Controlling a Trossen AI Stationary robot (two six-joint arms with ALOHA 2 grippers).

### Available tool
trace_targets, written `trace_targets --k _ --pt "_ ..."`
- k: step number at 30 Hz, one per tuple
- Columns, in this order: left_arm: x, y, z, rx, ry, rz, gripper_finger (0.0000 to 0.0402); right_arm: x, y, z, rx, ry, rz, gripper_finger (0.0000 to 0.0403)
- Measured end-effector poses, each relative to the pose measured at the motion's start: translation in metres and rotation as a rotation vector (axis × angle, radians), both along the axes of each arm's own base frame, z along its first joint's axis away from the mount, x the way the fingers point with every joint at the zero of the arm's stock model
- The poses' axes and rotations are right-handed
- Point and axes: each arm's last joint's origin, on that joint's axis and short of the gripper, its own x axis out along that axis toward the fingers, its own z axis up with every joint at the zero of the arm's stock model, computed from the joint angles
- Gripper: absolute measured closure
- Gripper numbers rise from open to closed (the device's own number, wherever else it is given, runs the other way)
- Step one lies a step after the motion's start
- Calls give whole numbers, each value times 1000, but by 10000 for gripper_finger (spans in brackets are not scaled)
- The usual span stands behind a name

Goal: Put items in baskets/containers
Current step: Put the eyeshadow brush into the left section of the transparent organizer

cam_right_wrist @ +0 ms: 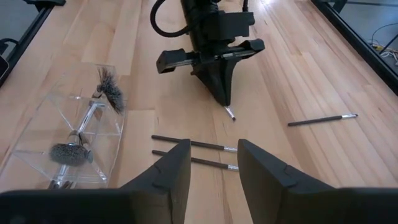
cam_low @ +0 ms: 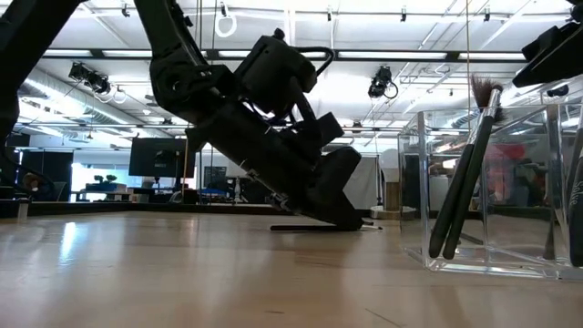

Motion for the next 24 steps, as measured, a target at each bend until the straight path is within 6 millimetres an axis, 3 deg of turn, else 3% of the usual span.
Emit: trace_targets --k 13,18,24 --pt "4 11 4 16 -53 63 393 0 0 0 0 0 0 269" --pt "5 11 10 28 -64 29 358 0 0 0 0 0 0 269" --pt "6 20 29 18 -73 -82 279 0 0 0 -1 -3 2 269"
